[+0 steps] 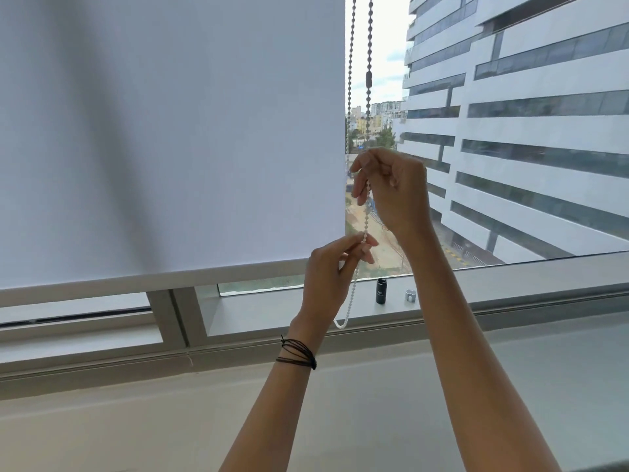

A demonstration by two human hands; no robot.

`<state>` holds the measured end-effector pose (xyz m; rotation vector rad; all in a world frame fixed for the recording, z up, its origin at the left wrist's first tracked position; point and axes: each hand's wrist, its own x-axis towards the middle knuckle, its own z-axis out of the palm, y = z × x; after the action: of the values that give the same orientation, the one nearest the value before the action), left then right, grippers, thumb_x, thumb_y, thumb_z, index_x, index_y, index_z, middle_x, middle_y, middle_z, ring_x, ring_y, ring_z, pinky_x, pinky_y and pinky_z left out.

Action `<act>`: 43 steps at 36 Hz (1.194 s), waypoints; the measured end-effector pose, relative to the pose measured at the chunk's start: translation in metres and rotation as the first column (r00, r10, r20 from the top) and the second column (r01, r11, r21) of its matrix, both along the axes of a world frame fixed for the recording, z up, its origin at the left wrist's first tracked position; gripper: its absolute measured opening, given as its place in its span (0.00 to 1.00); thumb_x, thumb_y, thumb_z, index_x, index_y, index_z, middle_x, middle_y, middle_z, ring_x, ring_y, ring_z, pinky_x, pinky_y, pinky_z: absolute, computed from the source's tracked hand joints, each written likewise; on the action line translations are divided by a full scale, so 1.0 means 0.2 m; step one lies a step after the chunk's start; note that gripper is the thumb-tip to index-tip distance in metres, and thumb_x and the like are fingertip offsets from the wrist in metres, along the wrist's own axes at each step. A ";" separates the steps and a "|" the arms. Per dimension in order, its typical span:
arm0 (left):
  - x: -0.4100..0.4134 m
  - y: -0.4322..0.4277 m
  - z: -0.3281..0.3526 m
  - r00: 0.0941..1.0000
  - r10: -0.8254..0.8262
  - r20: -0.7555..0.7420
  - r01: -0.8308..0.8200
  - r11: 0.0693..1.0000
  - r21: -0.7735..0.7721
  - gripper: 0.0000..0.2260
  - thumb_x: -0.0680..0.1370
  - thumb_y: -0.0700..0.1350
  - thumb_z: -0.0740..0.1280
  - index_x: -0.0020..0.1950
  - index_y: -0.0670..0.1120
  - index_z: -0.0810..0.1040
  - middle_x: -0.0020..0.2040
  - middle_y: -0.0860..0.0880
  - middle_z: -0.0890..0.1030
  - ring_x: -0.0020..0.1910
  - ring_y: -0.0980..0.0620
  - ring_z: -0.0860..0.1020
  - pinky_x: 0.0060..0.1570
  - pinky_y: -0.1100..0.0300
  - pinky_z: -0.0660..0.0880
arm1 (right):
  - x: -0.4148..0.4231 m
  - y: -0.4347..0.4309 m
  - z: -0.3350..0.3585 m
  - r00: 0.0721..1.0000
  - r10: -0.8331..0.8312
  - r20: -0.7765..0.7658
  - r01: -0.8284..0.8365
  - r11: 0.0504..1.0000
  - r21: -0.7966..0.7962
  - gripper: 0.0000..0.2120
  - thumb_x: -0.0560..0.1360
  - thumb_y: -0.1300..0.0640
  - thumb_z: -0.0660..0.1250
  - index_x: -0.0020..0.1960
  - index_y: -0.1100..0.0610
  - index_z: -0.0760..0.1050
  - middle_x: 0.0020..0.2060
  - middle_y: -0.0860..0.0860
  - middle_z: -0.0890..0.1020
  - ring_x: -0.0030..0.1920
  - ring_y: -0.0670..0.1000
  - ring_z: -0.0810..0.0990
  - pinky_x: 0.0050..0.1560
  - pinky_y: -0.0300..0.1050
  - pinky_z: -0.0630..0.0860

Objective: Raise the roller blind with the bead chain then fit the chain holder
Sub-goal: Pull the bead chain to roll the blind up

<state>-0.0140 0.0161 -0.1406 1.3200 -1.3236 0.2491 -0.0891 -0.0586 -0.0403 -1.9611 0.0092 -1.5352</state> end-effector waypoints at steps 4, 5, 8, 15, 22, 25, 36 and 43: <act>0.01 -0.01 -0.05 1.000 0.010 -0.006 -0.010 1.000 0.013 0.07 0.80 0.40 0.63 0.48 0.45 0.81 0.37 0.53 0.82 0.39 0.60 0.82 0.43 0.73 0.74 | 0.02 -0.01 -0.06 1.000 0.005 -0.008 -0.005 0.999 0.031 0.12 0.79 0.64 0.58 0.40 0.60 0.76 0.24 0.47 0.78 0.23 0.44 0.75 0.28 0.34 0.73; 0.01 -0.01 -0.07 1.000 0.015 -0.004 -0.015 1.000 0.015 0.07 0.80 0.39 0.63 0.49 0.45 0.81 0.37 0.53 0.82 0.38 0.60 0.82 0.43 0.73 0.74 | 0.02 -0.02 -0.07 1.000 0.004 -0.013 -0.003 1.000 0.031 0.12 0.79 0.64 0.58 0.40 0.60 0.76 0.24 0.47 0.77 0.23 0.44 0.75 0.28 0.34 0.73; 0.03 -0.02 -0.11 0.999 0.034 -0.008 -0.034 0.999 0.015 0.07 0.79 0.38 0.63 0.49 0.44 0.82 0.37 0.54 0.81 0.38 0.63 0.81 0.42 0.74 0.74 | 0.04 -0.02 -0.12 1.000 0.015 -0.021 -0.014 0.999 0.038 0.12 0.79 0.64 0.57 0.39 0.59 0.75 0.24 0.47 0.77 0.22 0.44 0.75 0.27 0.34 0.71; 0.06 -0.04 -0.22 0.998 0.038 -0.055 -0.034 0.998 0.060 0.08 0.79 0.37 0.63 0.48 0.43 0.82 0.36 0.54 0.81 0.36 0.65 0.80 0.40 0.74 0.73 | 0.06 -0.03 -0.24 0.999 -0.011 -0.045 0.014 0.998 0.057 0.12 0.79 0.64 0.57 0.39 0.59 0.74 0.24 0.49 0.77 0.23 0.45 0.75 0.27 0.37 0.73; 0.09 -0.05 -0.33 0.998 0.039 -0.052 -0.031 0.990 0.141 0.08 0.79 0.38 0.63 0.47 0.47 0.81 0.34 0.59 0.79 0.37 0.67 0.79 0.39 0.68 0.77 | 0.08 -0.05 -0.37 0.995 -0.043 -0.089 0.049 0.997 0.065 0.11 0.79 0.64 0.57 0.40 0.60 0.74 0.25 0.54 0.77 0.24 0.50 0.76 0.28 0.41 0.74; 0.10 -0.04 -0.37 0.997 0.058 -0.052 -0.049 0.985 0.168 0.08 0.79 0.39 0.63 0.47 0.47 0.81 0.34 0.61 0.79 0.37 0.66 0.80 0.40 0.65 0.78 | 0.09 -0.06 -0.42 0.993 -0.048 -0.112 0.057 0.995 0.081 0.11 0.79 0.65 0.58 0.40 0.63 0.75 0.25 0.55 0.78 0.24 0.48 0.75 0.29 0.37 0.74; 0.12 -0.03 -0.46 0.969 0.137 0.207 -0.195 0.937 0.289 0.06 0.77 0.39 0.66 0.49 0.49 0.81 0.36 0.53 0.82 0.39 0.55 0.80 0.39 0.62 0.74 | 0.11 -0.08 -0.61 0.984 -0.106 -0.144 0.123 0.986 0.115 0.11 0.78 0.66 0.59 0.39 0.60 0.74 0.25 0.53 0.77 0.24 0.48 0.75 0.27 0.34 0.72; 0.15 -0.02 -0.51 0.944 0.108 0.311 -0.214 0.919 0.330 0.05 0.77 0.41 0.66 0.49 0.46 0.81 0.43 0.51 0.84 0.43 0.51 0.81 0.38 0.62 0.70 | 0.10 -0.08 -0.71 0.975 -0.136 -0.177 0.154 0.984 0.093 0.12 0.78 0.67 0.58 0.38 0.58 0.73 0.25 0.51 0.76 0.24 0.51 0.75 0.27 0.45 0.74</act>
<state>0.0152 0.0131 -0.2435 1.7615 -1.5562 0.3342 -0.0690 -0.0737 -0.1823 -2.0373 0.3063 -1.4214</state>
